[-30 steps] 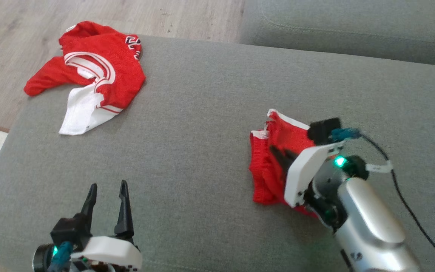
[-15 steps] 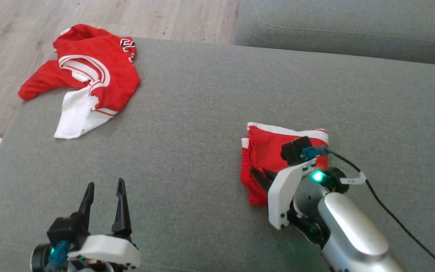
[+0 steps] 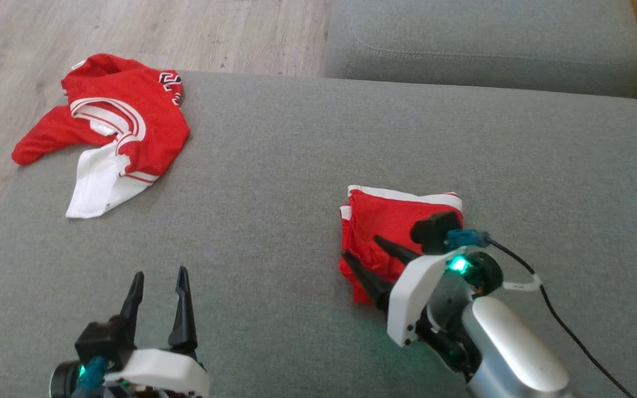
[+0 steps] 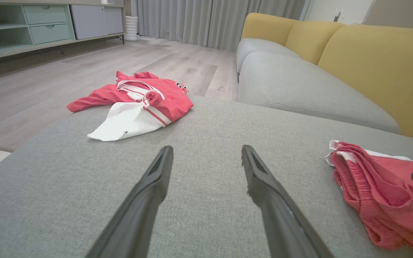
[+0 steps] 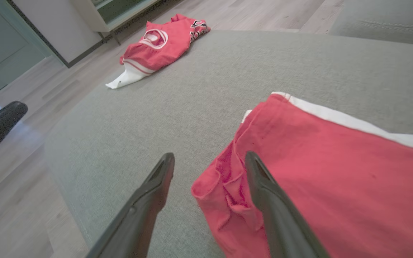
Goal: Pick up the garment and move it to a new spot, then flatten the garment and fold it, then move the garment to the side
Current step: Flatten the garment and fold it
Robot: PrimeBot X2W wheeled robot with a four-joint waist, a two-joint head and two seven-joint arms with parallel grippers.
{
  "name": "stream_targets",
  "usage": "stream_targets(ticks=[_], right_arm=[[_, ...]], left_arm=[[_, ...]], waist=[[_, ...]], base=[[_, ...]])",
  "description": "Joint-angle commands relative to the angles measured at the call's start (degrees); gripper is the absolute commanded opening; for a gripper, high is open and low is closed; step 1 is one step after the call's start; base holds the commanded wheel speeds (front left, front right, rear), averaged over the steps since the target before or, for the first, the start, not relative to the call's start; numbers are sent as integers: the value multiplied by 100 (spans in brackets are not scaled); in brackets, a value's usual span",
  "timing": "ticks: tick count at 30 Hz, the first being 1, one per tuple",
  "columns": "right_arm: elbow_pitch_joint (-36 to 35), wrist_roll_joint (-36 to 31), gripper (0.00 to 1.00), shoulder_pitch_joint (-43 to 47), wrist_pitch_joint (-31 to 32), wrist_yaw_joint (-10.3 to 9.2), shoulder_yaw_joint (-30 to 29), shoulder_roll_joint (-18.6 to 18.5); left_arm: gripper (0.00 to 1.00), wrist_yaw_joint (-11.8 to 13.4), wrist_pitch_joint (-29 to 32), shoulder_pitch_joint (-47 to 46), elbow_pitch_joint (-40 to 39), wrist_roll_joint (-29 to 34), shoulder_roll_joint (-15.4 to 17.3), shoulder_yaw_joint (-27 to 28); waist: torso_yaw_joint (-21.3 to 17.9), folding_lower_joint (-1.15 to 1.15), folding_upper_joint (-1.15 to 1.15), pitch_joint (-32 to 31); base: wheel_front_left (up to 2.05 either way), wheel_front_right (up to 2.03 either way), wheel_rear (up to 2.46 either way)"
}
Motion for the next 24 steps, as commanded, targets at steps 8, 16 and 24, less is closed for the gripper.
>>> stream_targets(ticks=[8,16,24], right_arm=[[-396,-356,100,18,-698,39,-722,-61],[-117,-570,100,-84,-796,39,-826,-523],[633,-389,0,-542,-824,39,-256,-994]], left_arm=[[100,77,0,-42,-187,-17,112,150],[100,71,-1,-37,-225,-27,127,142],[100,48,11,-134,-207,-6,96,105]], waist=[[-52,0,0,-85],[12,0,0,-14],[257,0,0,137]], base=[[0,0,0],[0,0,0],[0,0,0]])
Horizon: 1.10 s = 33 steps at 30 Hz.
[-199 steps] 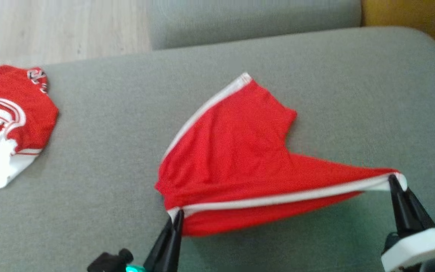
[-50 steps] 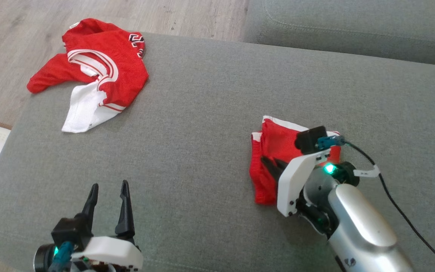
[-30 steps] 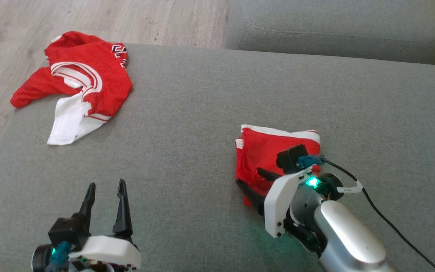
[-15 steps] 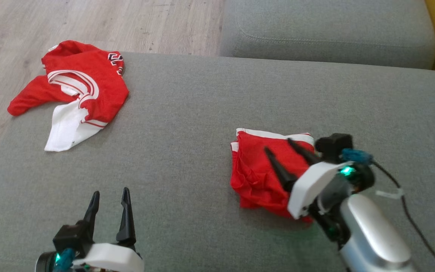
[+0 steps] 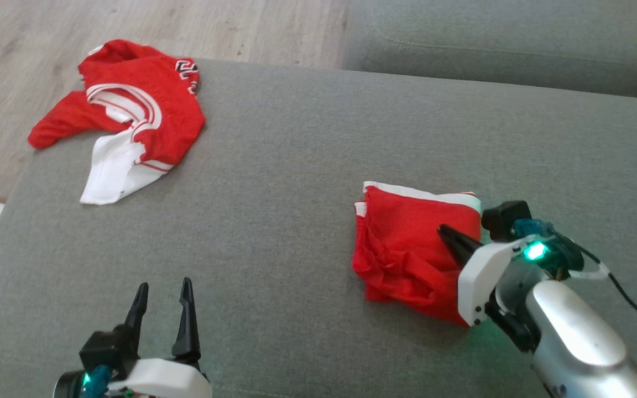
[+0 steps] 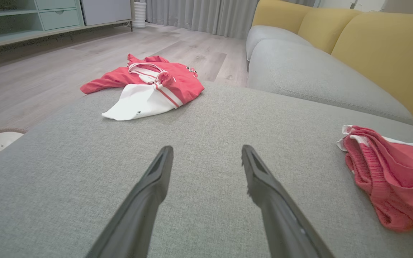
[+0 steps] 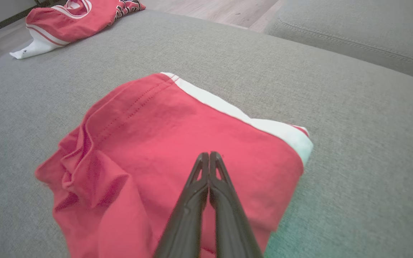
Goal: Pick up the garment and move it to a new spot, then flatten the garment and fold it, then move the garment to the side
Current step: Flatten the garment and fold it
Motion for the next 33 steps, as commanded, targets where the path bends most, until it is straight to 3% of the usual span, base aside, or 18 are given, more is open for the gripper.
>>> stream_targets(ticks=[1,7,16,33], right_arm=[[-128,52,0,-280,-93,39,119,-44],[223,396,0,-357,-167,39,809,-30],[195,956,0,-353,-313,39,2063,29],[822,1234,0,-930,-975,39,3014,476]], left_arm=[[100,10,-43,-310,-141,-7,96,187],[100,20,-60,-331,-114,-12,97,211],[100,30,-78,-330,-131,-24,109,224],[100,-8,-96,-446,-43,-15,54,181]], waist=[[50,0,0,39],[165,0,0,70],[177,0,0,64],[87,0,0,162]], base=[[0,0,0],[0,0,0],[0,0,0],[0,0,0]])
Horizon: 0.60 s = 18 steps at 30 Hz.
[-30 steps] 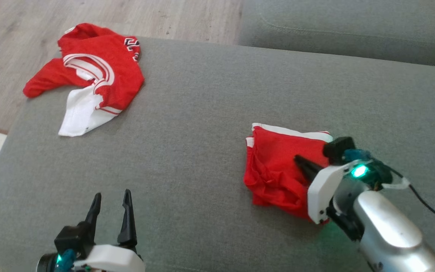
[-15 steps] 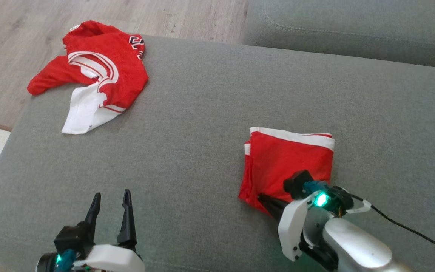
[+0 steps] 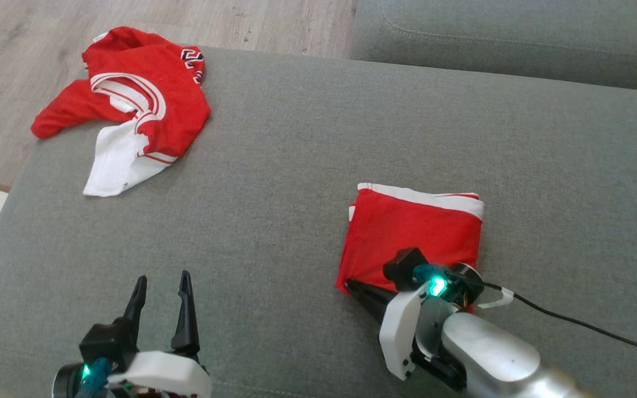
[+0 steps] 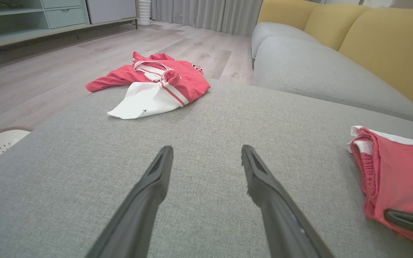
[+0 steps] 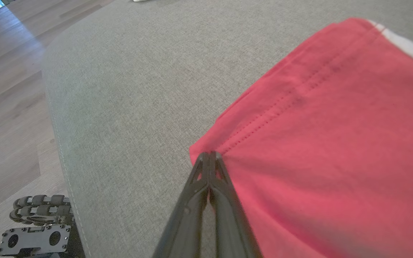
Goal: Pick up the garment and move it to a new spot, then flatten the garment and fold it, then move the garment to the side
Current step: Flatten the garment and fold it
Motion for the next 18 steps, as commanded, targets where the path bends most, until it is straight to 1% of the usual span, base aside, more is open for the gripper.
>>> stream_targets(ticks=[1,5,6,8,9,10,11,12,15,18], right_arm=[[-97,55,0,-178,-100,39,34,106],[-93,172,0,-297,-392,39,30,119],[-104,192,5,-326,-490,39,-25,113],[-126,228,29,-362,-679,39,-174,94],[-134,234,43,-373,-779,39,-279,80],[-133,226,61,-376,-866,39,-396,62],[-116,205,88,-367,-946,39,-536,43],[-100,169,100,-352,-1037,39,-699,25],[-27,28,100,-211,-1319,39,-1348,9],[76,-257,100,40,-1504,39,-2176,34]], left_arm=[[100,-7,-89,-311,-124,-16,69,177],[100,2,-96,-297,-102,-25,74,185],[100,5,-98,-286,-101,-28,79,187],[100,5,-102,-268,-99,-30,84,184],[100,-8,-104,-262,-103,-35,80,177],[100,-38,-107,-257,-112,-42,76,164],[100,-64,-110,-253,-117,-44,73,150],[100,-84,-113,-252,-118,-36,75,132],[100,-120,-129,-253,-121,1,67,93],[100,-141,-155,-223,-107,21,58,98]], waist=[[-9,0,0,-8],[-80,0,0,-60],[-106,0,0,-80],[-169,0,0,-128],[-203,0,0,-154],[-240,0,0,-183],[-282,0,0,-216],[-323,0,0,-246],[-450,0,0,-360],[-597,0,0,-467]], base=[[0,0,0],[0,0,0],[0,0,0],[0,0,0],[0,0,0],[0,0,0],[0,0,0],[0,0,0],[0,0,0],[0,0,0]])
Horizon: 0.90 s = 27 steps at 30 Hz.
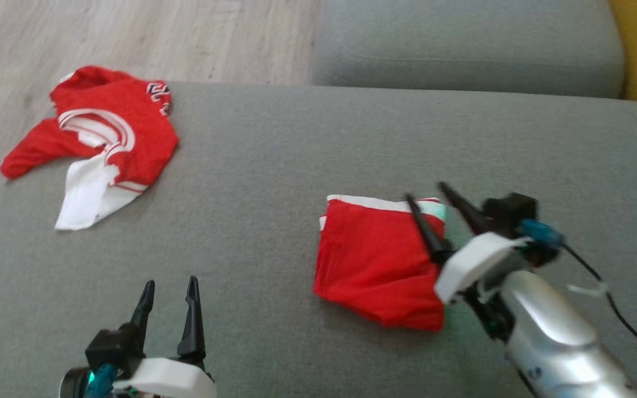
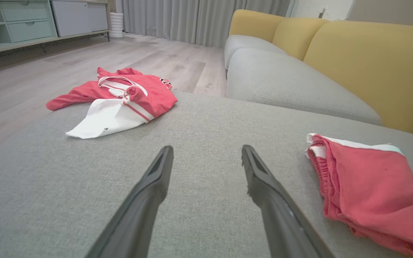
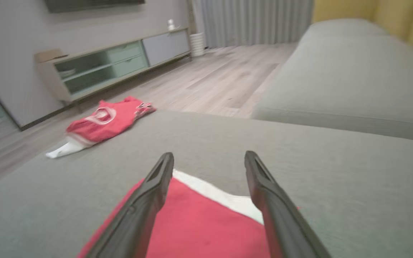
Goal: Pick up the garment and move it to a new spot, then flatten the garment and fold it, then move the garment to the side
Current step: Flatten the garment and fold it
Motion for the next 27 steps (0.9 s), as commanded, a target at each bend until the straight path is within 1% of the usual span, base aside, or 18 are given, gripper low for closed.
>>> stream_targets(ticks=[1,4,7,10,13,14,19,23,27], right_arm=[[-91,-153,100,104,-93,39,-165,61],[-203,-637,100,485,-187,39,-1016,213],[-530,-1213,100,980,-221,39,-1759,380],[-1039,-1887,100,1550,-191,39,-2454,535],[-1670,-2311,100,2129,-22,39,-2887,639],[-1873,-2379,100,2301,47,39,-2967,653],[-2619,-2168,100,2871,311,39,-2962,663],[-2917,-2102,100,3055,458,39,-2963,664],[-3030,-2071,100,3123,529,39,-2964,664]], left_arm=[[100,-22,-71,-232,-135,60,66,229],[100,-43,-98,-188,-81,88,55,247],[100,-61,-127,-137,-21,142,46,287],[100,-119,-152,-70,62,199,26,345],[100,-165,-165,23,165,246,4,415],[100,-178,-168,58,201,255,1,441],[100,-280,-173,208,355,264,40,519],[100,-371,-170,250,428,234,84,523],[100,-419,-141,251,469,221,110,494]], waist=[[-126,0,0,-94],[-252,0,0,-169],[-339,0,0,-249],[-366,0,0,-314],[-370,0,0,-355],[-371,0,0,-365],[-374,0,0,-380],[-370,0,0,-382],[-367,0,0,-389]], base=[[0,0,0],[0,0,0],[0,0,0],[0,0,0],[0,0,0],[0,0,0],[0,0,0],[0,0,0],[0,0,0]])
